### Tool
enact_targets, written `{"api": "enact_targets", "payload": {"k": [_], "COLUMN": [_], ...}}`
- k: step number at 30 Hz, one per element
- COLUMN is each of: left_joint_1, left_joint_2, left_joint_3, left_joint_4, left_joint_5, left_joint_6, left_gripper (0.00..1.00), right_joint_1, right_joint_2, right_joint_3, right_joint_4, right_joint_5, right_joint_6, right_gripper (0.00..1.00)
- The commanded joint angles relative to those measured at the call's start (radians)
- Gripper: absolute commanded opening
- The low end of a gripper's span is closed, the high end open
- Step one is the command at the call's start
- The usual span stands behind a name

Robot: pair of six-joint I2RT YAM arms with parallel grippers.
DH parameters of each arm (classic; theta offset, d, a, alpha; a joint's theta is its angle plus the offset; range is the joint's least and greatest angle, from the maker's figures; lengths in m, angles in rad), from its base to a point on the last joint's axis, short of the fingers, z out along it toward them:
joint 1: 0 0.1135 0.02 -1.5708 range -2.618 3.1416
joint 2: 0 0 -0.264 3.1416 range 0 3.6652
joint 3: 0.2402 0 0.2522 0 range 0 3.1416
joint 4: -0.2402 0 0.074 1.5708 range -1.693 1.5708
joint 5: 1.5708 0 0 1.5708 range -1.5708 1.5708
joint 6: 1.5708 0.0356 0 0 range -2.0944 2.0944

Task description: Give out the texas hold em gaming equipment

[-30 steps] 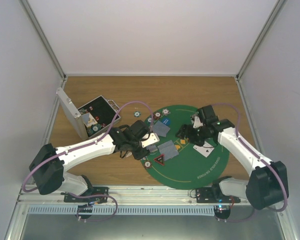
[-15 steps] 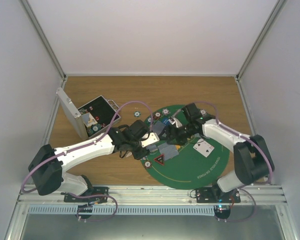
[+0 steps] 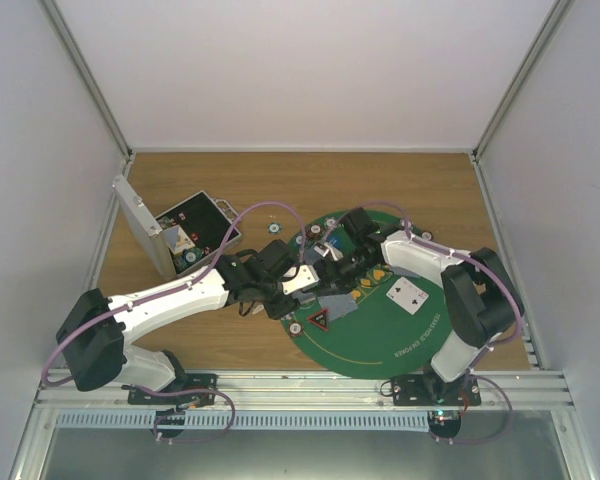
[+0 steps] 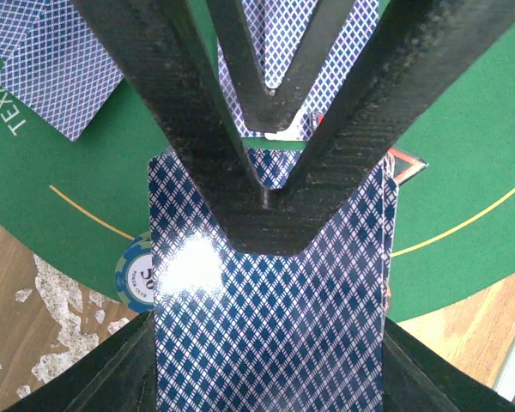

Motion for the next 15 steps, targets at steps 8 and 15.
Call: {"api": "enact_targets", "payload": {"k": [8,15], "left_joint_1": [-0.005,-0.006], "left_joint_2": [-0.023,-0.022], "left_joint_3": [0.001,-0.001], "left_joint_4": [0.033,0.034], "left_joint_5": [0.003,-0.001], "left_joint_6": [0.011,0.011], "left_gripper": [0.58,0.58], "right_joint_1": [0.008,0.008], "right_joint_2": [0.045,0.071], "right_joint_3": [0.029,0.047], "right_joint_4": [-0.016,-0.046], "right_joint_5": [0.006,0.048], "right_joint_6": [-0.02,-0.04], "right_gripper": [0.63,0.53]}}
